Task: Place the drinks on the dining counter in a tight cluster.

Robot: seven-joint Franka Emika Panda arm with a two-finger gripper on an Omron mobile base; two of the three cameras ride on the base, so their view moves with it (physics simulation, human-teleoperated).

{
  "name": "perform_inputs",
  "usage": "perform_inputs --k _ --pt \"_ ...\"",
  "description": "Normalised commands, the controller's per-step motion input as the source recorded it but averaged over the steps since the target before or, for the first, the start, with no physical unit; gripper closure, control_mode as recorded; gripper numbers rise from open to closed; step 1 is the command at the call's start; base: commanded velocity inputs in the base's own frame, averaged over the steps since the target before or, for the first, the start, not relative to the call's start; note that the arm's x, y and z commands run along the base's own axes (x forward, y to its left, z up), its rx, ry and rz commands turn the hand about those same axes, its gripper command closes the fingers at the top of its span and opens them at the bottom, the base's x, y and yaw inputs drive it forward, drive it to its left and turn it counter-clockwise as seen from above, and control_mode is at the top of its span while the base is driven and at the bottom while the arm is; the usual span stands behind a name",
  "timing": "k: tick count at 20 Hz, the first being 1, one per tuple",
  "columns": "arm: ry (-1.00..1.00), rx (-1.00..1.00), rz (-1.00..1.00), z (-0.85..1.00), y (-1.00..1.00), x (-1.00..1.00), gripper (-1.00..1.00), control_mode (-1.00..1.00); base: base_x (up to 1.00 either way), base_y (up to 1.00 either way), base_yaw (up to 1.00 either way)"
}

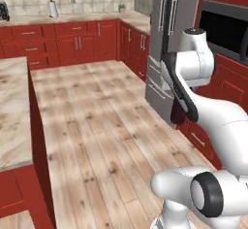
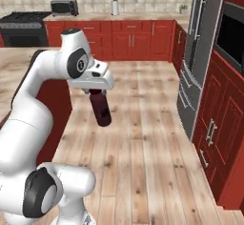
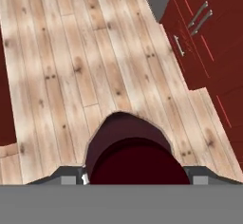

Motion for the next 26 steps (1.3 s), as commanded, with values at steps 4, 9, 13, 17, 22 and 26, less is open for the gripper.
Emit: perform_inputs --k 4,9,13,17,22,26 --pt "0.00 0.00 0.00 0.00 0.00 0.00 1.00 1.00 0.12 1.00 0.03" --pt "0.00 0.00 0.00 0.00 0.00 0.00 1.00 1.00 0.16 1.00 0.00" --pt "0.00 0.00 0.00 0.00 0.00 0.00 1.00 1.00 0.00 1.00 0.00" --pt "0.00 0.00 0.00 0.00 0.00 0.00 1.00 1.00 0.00 1.00 0.22" --pt "0.00 0.00 0.00 0.00 0.00 0.00 1.00 1.00 0.05 1.00 0.39" --pt "0.00 0.00 0.00 0.00 0.00 0.00 1.00 1.00 0.52 0.87 0.34"
